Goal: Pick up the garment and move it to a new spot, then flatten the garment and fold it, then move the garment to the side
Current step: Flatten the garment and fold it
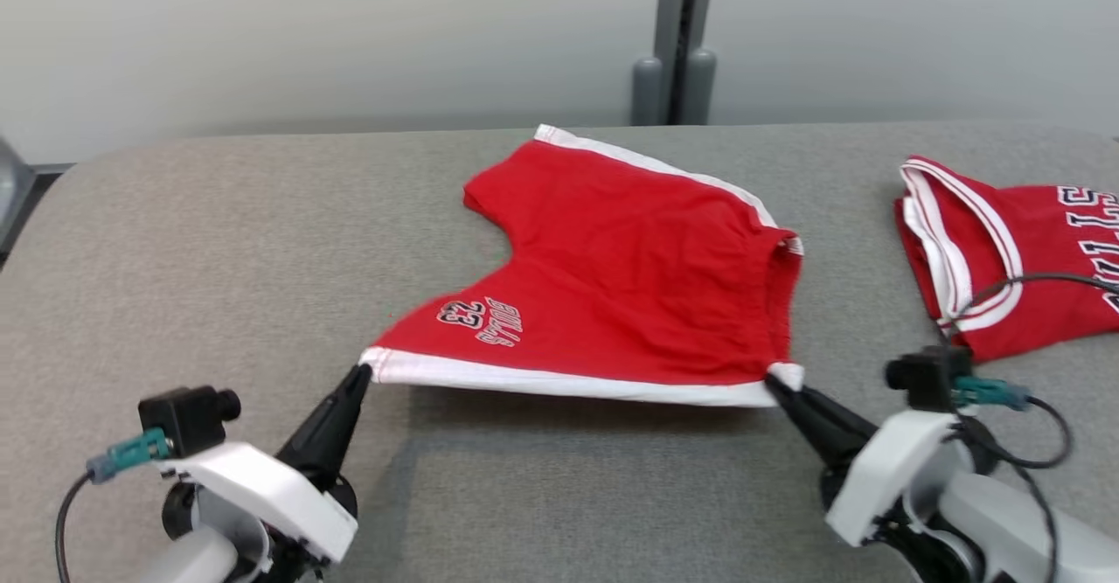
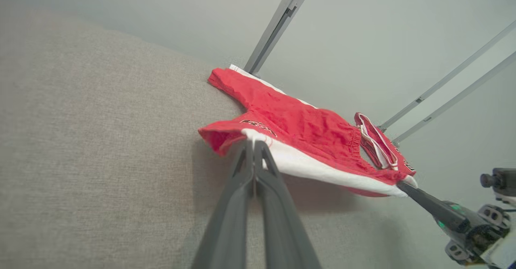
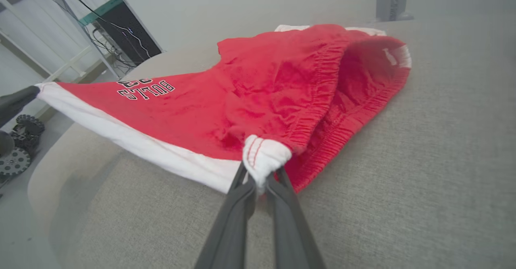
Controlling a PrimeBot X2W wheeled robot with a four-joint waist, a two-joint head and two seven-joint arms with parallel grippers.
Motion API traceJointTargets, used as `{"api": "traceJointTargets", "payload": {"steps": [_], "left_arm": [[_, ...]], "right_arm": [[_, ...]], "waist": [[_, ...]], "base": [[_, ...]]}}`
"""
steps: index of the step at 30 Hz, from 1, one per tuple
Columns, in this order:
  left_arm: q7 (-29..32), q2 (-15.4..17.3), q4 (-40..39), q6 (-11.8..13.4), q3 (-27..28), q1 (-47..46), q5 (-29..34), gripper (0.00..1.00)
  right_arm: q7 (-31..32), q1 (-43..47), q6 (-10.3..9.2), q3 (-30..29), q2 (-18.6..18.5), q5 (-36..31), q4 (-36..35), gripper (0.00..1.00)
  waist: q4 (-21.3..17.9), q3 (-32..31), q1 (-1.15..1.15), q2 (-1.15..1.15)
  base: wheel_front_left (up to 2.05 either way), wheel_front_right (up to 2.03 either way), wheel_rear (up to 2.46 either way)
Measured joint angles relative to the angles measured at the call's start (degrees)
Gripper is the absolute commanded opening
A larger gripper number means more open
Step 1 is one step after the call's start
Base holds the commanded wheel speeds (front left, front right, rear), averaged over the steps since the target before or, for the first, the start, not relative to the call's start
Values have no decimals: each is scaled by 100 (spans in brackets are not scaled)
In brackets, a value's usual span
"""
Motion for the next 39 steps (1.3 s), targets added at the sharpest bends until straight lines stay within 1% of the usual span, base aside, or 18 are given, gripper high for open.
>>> {"api": "traceJointTargets", "payload": {"steps": [2, 4, 5, 6, 9, 10, 13, 16, 20, 24, 30, 35, 39], "left_arm": [[-4, 26, -383, 197, 162, 277, 116, 0], [-7, 18, -735, 386, 411, 524, 328, 0], [-12, 10, -1035, 558, 616, 810, 482, 0], [-12, 10, -1035, 558, 616, 810, 482, 0], [-11, -1, -1419, 813, 791, 1276, 751, 0], [-11, -8, -1534, 879, 864, 1412, 786, 0], [-4, -23, -1795, 965, 1018, 1697, 895, 0], [-3, 23, -1917, 1012, 1135, 1829, 1006, 0], [-4, 40, -1963, 1065, 1216, 1854, 1096, 0], [-7, 23, -1971, 1071, 1256, 1852, 1147, 0], [-12, 23, -2003, 1042, 1340, 1790, 1257, 0], [-9, 76, -1978, 973, 1363, 1544, 1383, 0], [55, 77, -1891, 871, 1363, 1193, 1483, 0]], "right_arm": [[-10, 351, 0, -519, -163, -277, -246, 0], [-16, 795, 0, -1067, -240, -525, -621, 0], [-15, 1301, 1, -1544, -256, -811, -971, 0], [-15, 1301, 1, -1544, -256, -811, -971, 0], [-16, 2089, 2, -2354, -344, -1268, -1368, 0], [-18, 2338, 3, -2535, -348, -1434, -1463, 0], [-11, 2930, 11, -3019, -281, -1971, -1713, 0], [207, 3272, 11, -3561, -94, -2461, -2073, 0], [660, 3687, 11, -4232, 244, -3030, -2635, 0], [1120, 4011, 8, -4703, 552, -3430, -3185, 0], [1608, 4270, 4, -5141, 879, -3809, -3746, 0], [1882, 4259, 2, -5282, 1103, -4052, -3882, 0], [1981, 3992, 2, -5371, 1271, -4105, -3831, 0]], "waist": [[111, -18, 0, 0], [218, -28, 0, 0], [298, -46, 0, 0], [298, -46, 0, 0], [380, -80, 0, 0], [392, -69, 0, 0], [391, 8, 0, 0], [345, 98, 0, 0], [235, 161, 0, 0], [176, 180, 0, 0], [151, 211, 0, 0], [121, 271, 0, 0], [67, 379, 0, 0]], "base": [[0, 0, 0], [0, 0, 0], [0, 0, 0], [0, 0, 0], [0, 0, 0], [0, 0, 0], [0, 0, 0], [0, 0, 0], [0, 0, 0], [0, 0, 0], [0, 0, 0], [0, 0, 0], [0, 0, 0]]}}
